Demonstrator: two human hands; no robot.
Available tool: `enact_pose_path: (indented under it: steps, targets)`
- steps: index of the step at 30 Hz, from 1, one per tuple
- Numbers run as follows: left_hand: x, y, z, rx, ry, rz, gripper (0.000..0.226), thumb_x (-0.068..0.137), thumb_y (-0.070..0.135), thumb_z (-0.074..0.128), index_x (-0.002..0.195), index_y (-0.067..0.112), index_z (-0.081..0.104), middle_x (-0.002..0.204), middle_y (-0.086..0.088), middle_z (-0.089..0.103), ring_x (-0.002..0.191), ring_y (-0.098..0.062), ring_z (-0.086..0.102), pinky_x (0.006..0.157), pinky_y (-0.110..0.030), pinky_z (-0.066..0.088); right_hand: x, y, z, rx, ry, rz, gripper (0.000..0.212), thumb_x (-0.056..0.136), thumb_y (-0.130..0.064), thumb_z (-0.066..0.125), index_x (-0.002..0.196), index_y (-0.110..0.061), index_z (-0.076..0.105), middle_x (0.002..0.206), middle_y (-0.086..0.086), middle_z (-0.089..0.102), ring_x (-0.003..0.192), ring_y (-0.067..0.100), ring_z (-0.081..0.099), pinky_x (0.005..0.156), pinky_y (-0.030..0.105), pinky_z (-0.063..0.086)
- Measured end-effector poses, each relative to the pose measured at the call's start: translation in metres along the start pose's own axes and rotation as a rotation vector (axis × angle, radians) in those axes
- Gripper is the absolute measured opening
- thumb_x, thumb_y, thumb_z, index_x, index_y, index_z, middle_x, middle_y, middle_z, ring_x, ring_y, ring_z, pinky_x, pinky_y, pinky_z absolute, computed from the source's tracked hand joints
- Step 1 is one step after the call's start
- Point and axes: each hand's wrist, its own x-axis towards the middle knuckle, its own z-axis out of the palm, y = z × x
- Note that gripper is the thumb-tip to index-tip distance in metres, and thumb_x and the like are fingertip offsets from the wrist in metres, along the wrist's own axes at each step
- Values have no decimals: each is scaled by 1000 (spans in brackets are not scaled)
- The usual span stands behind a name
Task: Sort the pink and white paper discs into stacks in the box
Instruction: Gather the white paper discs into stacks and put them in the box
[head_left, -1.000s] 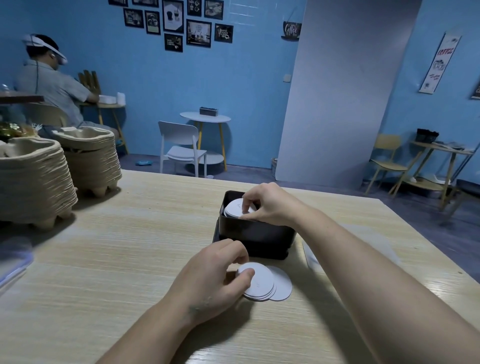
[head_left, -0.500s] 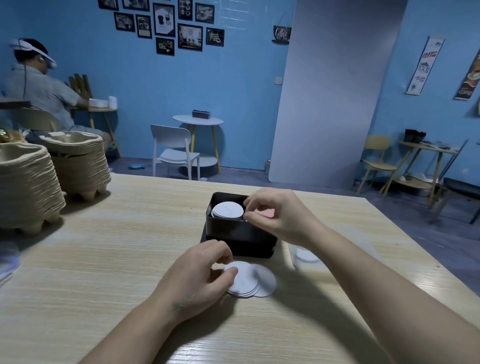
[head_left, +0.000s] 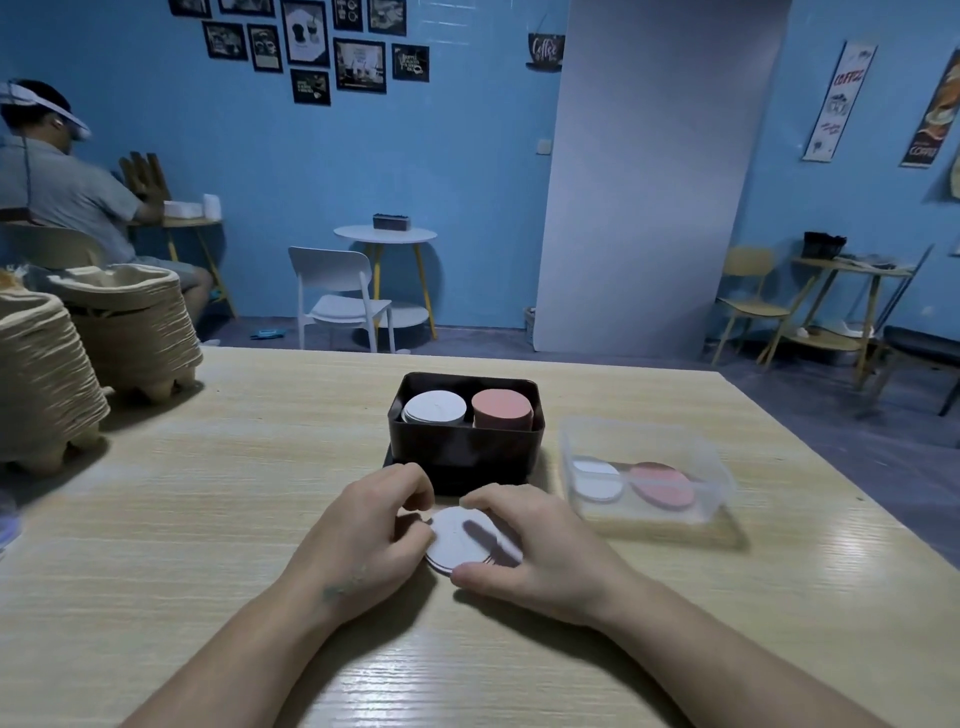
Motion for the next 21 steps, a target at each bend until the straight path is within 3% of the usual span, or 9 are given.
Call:
enact_pose_path:
  steps: [5,10,14,21]
  targets:
    - [2,1,1,-14,-9,-5,10,81,25,58,84,32,53,81,13,59,81,-8,57,66,-28,47,2,0,1,-14,-13,18,60,79,-67,69,131,-42,54,119,-20,64,113,4,54,96,38,52]
    - [0,3,0,-42,-1,-21,6,81,25,55,84,31,55,82,12,60,81,-10,59,68,-35,52,0,2,-3,65,17,37,55,80,-56,70,131,-38,59,120,-21,67,112,3,60,96,35,52]
    - [-1,5,-2,-45,-27,-10,8,82,28,60,88,32,57,85,13,62,81,-10,59,67,-32,50,-6,8,-16,108,36,55,49,80,-48,75,125,-34,62,109,-20,67,101,4,63,85,28,53]
    - [-2,8,3,65,-184,6,50,73,62,74,114,40,56,105,23,60,103,1,56,89,-30,51,-18,20,-26,140,111,98,44,79,-51,76,117,-31,65,108,-18,68,105,9,66,88,38,58]
